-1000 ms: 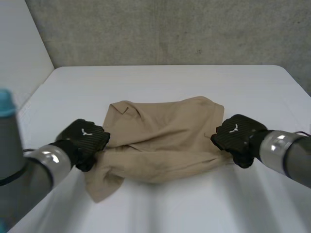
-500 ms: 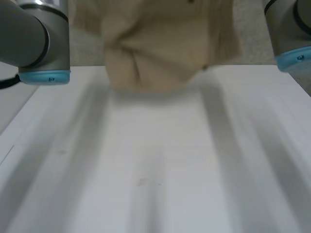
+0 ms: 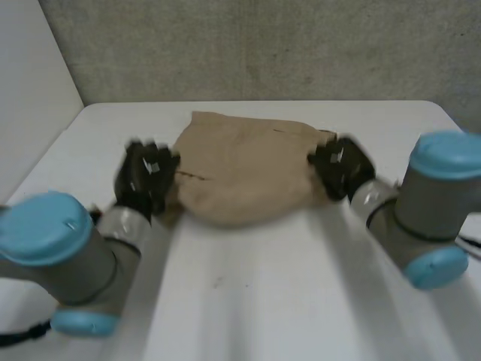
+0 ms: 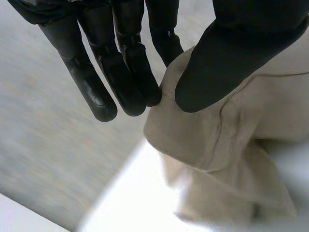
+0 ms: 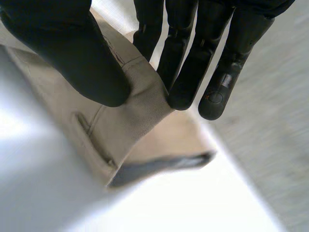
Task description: Fold the shorts.
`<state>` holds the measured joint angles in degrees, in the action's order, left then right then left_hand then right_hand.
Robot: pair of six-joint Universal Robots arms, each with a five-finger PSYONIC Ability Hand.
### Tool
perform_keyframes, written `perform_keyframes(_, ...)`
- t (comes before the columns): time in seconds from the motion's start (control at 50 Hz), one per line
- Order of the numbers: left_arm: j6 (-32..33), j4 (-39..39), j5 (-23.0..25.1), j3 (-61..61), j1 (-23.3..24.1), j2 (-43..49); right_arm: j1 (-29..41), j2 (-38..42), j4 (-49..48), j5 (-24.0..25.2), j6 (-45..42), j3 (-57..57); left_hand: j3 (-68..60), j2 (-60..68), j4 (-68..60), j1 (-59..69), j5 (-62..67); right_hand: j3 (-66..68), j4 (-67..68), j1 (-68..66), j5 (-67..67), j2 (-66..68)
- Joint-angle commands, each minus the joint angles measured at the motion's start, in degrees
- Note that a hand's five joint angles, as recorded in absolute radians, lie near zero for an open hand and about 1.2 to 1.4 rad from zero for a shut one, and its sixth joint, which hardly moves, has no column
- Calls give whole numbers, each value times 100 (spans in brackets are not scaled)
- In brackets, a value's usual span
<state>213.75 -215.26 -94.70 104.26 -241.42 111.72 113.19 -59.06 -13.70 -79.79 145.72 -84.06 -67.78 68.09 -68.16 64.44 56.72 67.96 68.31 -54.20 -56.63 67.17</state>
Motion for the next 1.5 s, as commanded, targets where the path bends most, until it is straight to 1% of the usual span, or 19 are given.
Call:
perform_keyframes(0.02,97,799,-40,507,183,-158,10,-78,446,42,-711,-813,-1056,1025,-1018,1390,1162,1204,1169,-2580,-1337,1283)
perform_keyframes(0.22,35,3085,-49,929,534,-1995,-25,-1318,1887,51,-940,-1359,-1039,1008,-1001,1374,1145,1204,1169,-2580,-1337,1283)
perform_keyframes(0.3,106,3770,-31,1096,543,-2304,-34,-1582,2845,86,-1160,-1595,-1072,1042,-1035,1407,1179,1204,1169,-2580,-1337,1283)
perform_keyframes(0.4,123,4710,30,1298,605,-2418,-201,-1907,4056,69,-2150,-2306,-1222,1191,-1184,1556,1328,1204,1169,-2580,-1337,1283)
perform_keyframes(0.5,307,5494,118,1124,903,-2453,-201,-2312,4596,139,-2628,-2466,-1222,1191,-1184,1556,1328,1204,1169,-2580,-1337,1283)
perform_keyframes(0.58,597,5259,153,624,852,-2296,-245,-2321,4123,262,-2435,-2089,-1222,1191,-1184,1556,1328,1204,1169,-2580,-1337,1283)
perform_keyframes(0.64,686,4854,144,202,763,-1901,-280,-2068,3431,253,-1849,-1643,-1222,1191,-1184,1556,1328,1204,1169,-2580,-1337,1283)
perform_keyframes(0.74,703,3547,144,-1053,579,-673,-271,-1259,2304,-97,-1126,-982,-1222,1191,-1184,1556,1328,1204,1169,-2580,-1337,1283)
perform_keyframes(0.88,870,1683,144,-2609,544,1120,-262,-590,1117,-1170,-1248,-349,-1222,1191,-1184,1556,1328,1204,1169,-2580,-1337,1283)
perform_keyframes(1.08,1547,371,241,-4360,315,2950,-254,630,-193,-1364,-1696,468,-1222,1191,-1184,1556,1328,1204,1169,-2580,-1337,1283)
perform_keyframes(1.12,1565,256,294,-4738,315,3346,-254,807,-212,-1355,-1705,635,-472,441,-434,806,578,1204,1169,-2580,-1337,1283)
perform_keyframes(1.14,1556,230,302,-4852,315,3452,-254,886,-220,-1338,-1688,715,316,-346,353,19,-209,1204,1169,-2580,-1337,1283)
perform_keyframes(1.16,1565,195,303,-4958,315,3540,-254,1018,-281,-1364,-1635,855,1539,-1570,1577,-1205,-1433,460,425,-1837,-593,539)
perform_keyframes(1.18,1573,134,259,-5142,315,3680,-262,1071,-334,-1390,-1600,917,4965,-4996,5003,-4631,-4859,-1429,-1464,52,1296,-1350)
perform_keyframes(1.2,1573,90,215,-5231,315,3742,-262,1089,-404,-1416,-1565,961,5778,-5809,5816,-5444,-5672,-3296,-3331,1920,3163,-3217)
perform_keyframes(1.22,1573,46,197,-5292,315,3778,-271,1081,-579,-1504,-1451,1014,5727,-5758,5765,-5393,-5621,-5796,-5831,4420,5663,-5717)
perform_keyframes(1.32,1512,-157,-128,-5188,394,3734,-306,511,-993,-1610,-819,786,5778,-5809,5816,-5444,-5672,-5796,-5831,4420,5663,-5717)
perform_keyframes(1.44,1354,-157,-286,-4003,429,2426,-385,-773,-1003,-1321,-89,127,5778,-5809,5816,-5444,-5672,-5796,-5831,4420,5663,-5717)
perform_keyframes(1.5,1065,-148,-295,-3273,464,1793,-552,-1256,-488,-1014,18,-329,5778,-5809,5816,-5444,-5672,-5796,-5831,4420,5663,-5717)
